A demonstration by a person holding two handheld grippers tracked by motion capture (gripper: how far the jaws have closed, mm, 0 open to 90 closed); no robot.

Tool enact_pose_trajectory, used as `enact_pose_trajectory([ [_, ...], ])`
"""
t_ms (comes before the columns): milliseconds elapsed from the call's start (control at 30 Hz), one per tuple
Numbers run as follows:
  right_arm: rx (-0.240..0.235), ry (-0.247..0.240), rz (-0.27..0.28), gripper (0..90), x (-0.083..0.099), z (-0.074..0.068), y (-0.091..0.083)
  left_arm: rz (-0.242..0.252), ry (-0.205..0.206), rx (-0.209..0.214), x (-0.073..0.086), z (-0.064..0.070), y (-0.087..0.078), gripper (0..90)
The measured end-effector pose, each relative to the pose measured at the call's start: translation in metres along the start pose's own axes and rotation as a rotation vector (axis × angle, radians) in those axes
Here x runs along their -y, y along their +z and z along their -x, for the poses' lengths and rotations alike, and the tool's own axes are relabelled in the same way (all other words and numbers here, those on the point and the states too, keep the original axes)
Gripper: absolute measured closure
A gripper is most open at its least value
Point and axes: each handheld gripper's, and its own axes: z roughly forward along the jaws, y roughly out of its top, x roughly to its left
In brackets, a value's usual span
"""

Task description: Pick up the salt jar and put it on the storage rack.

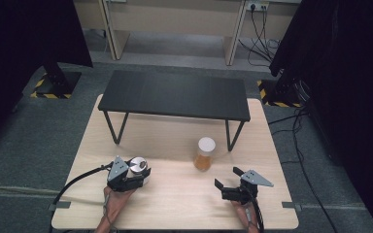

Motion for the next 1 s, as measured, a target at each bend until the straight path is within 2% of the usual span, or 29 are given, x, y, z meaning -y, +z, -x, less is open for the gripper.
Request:
enact_pose_trajectory([
  [267,0.0,0.0,-0.001,0.5,0.0,0.0,0.0,0.006,0.003,-0.007,0.001,0.002,0.0,31.1],
  [467,-0.001,0.002,-0.001,0.5,0.0,0.0,0.0,-0.011,-0.002,-0.01,-0.004,0.002,-0.001,31.3],
  [567,-0.001,0.002,-0.001,0.5,0.0,0.0,0.0,-0.022,-0.01,-0.01,-0.007,0.0,-0.002,31.3],
  [700,-0.002,0.002,0.0,0.5,0.0,0.001,0.0,0.006,-0.041,0.005,-0.012,-0.006,-0.012,31.3],
  [800,-0.001,0.003,0.0,0.5,0.0,0.0,0.0,0.001,-0.074,0.027,-0.024,-0.013,-0.02,31.3],
  [900,-0.001,0.004,0.0,0.5,0.0,0.0,0.0,-0.007,-0.051,0.02,-0.04,-0.014,-0.028,31.3],
  [1000,-0.001,0.004,0.0,0.5,0.0,0.001,0.0,0.006,-0.055,0.034,-0.059,-0.021,-0.038,31.3],
])
